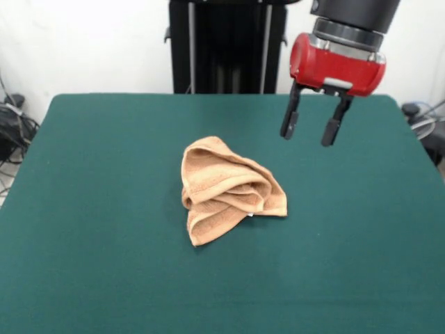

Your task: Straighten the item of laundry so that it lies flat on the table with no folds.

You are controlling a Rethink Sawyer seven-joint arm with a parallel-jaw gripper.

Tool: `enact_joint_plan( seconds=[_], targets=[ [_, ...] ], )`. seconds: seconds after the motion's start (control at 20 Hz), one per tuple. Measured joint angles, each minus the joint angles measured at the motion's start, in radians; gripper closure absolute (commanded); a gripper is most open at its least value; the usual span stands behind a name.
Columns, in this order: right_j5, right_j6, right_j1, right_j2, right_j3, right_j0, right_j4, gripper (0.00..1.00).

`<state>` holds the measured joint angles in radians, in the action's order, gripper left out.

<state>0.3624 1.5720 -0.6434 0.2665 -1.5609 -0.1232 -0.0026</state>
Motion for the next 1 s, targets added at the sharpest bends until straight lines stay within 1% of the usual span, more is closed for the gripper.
enact_joint_plan(
  seconds=[0.35, 0.55, 0.8, 1.0],
  targets=[
    [-0.003, 0.000, 0.014, 0.000, 0.000, 0.005, 0.000, 0.00],
    [-0.025, 0.000, 0.034, 0.000, -0.004, 0.013, 0.000, 0.00],
    [-0.089, 0.000, 0.074, 0.001, -0.008, 0.028, -0.001, 0.00],
    [-0.131, 0.000, 0.105, 0.010, -0.008, 0.024, -0.014, 0.00]
  ],
)
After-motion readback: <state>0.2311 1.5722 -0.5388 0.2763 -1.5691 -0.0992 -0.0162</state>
